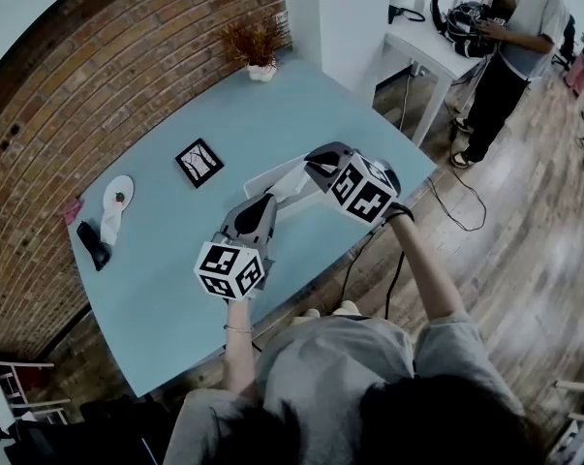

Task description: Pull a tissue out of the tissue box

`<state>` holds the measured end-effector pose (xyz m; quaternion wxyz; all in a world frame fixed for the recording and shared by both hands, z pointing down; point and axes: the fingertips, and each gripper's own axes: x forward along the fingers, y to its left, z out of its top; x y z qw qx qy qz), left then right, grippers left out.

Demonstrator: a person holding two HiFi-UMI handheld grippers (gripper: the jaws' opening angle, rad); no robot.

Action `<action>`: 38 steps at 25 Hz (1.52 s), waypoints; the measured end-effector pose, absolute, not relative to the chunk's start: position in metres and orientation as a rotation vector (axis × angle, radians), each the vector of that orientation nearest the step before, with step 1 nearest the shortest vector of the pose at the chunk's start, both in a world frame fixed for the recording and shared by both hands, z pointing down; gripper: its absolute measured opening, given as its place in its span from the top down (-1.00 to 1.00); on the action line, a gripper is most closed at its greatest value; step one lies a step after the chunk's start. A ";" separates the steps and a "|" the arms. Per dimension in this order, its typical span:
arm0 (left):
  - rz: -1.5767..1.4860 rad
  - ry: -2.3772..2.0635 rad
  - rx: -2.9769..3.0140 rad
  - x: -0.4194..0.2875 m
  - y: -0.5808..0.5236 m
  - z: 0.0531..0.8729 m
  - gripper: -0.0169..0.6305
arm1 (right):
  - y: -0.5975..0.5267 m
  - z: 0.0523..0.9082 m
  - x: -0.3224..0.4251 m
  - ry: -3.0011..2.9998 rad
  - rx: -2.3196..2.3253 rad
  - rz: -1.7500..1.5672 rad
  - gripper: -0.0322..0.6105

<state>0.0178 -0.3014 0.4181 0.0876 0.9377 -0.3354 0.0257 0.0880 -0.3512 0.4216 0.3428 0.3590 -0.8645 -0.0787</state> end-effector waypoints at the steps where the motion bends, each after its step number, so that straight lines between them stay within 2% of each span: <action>1: 0.071 -1.002 2.796 0.019 -0.301 0.416 0.94 | -0.349 0.419 0.089 -2.264 0.953 -0.199 0.89; 11: -0.012 -1.051 2.826 0.016 -0.285 0.391 0.94 | -0.328 0.404 0.104 -2.416 1.145 -0.083 0.89; 21: 0.039 -1.092 2.872 0.024 -0.267 0.386 0.94 | -0.305 0.398 0.114 -2.554 1.259 -0.060 0.89; 38: 0.017 -1.200 2.826 0.037 -0.252 0.394 0.94 | -0.284 0.405 0.125 -2.694 1.192 -0.023 0.90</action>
